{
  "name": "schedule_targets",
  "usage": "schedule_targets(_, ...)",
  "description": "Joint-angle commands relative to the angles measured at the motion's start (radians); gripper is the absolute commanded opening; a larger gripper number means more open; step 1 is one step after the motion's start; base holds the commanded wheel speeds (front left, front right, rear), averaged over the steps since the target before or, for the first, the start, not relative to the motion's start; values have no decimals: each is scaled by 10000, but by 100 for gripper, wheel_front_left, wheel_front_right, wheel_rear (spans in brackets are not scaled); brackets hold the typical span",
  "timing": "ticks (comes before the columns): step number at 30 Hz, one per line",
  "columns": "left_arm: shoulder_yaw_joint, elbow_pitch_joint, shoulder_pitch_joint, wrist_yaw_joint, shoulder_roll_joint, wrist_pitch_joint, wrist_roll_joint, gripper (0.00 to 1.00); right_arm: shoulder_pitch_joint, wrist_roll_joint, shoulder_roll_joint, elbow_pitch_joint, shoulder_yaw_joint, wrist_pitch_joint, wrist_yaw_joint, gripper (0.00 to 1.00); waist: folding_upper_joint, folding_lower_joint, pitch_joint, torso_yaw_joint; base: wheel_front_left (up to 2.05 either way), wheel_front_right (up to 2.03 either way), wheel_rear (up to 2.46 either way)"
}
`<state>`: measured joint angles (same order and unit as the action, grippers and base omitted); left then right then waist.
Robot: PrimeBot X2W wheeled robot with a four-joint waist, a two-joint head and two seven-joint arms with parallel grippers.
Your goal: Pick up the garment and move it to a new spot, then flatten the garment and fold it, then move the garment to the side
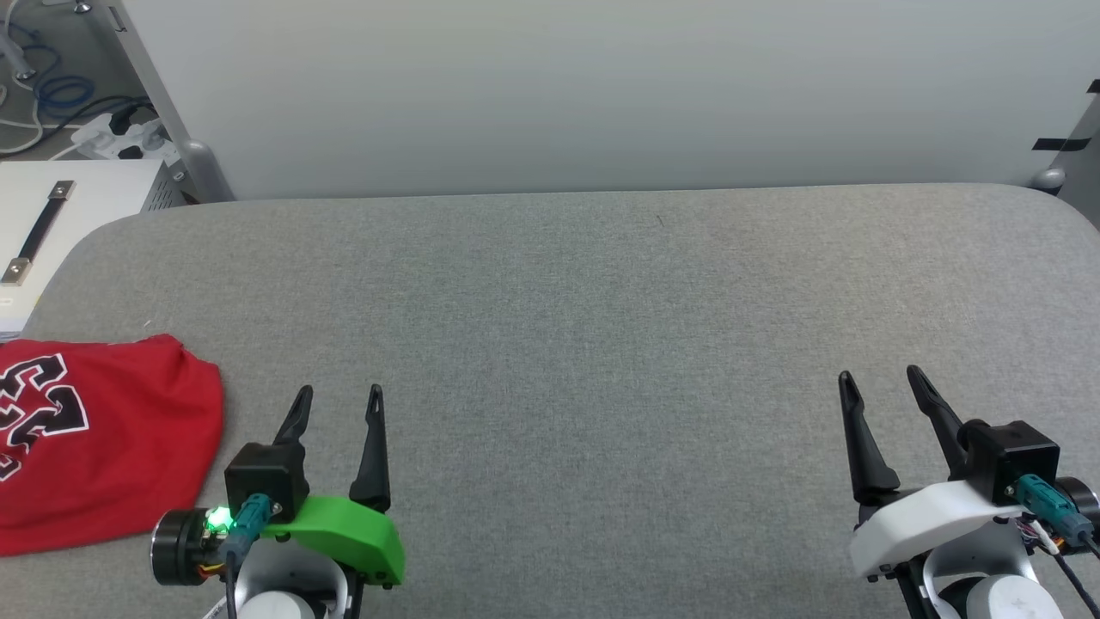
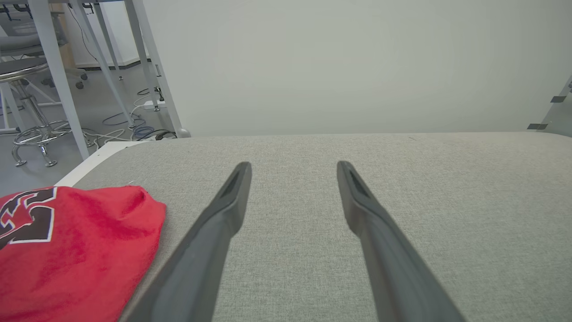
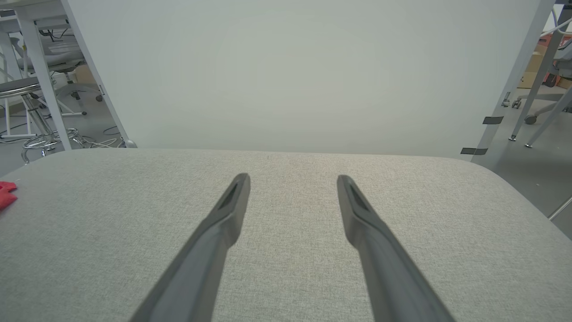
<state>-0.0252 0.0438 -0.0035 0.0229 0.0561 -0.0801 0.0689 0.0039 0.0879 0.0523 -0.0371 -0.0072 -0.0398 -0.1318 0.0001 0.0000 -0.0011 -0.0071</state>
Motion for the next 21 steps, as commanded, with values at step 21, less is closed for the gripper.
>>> schedule_targets(21, 120, 326, -491, 156, -30, -517, 375, 100, 24, 225, -10, -649, -49, -137, 6, 100, -1, 0, 182, 570, 0, 0, 0)
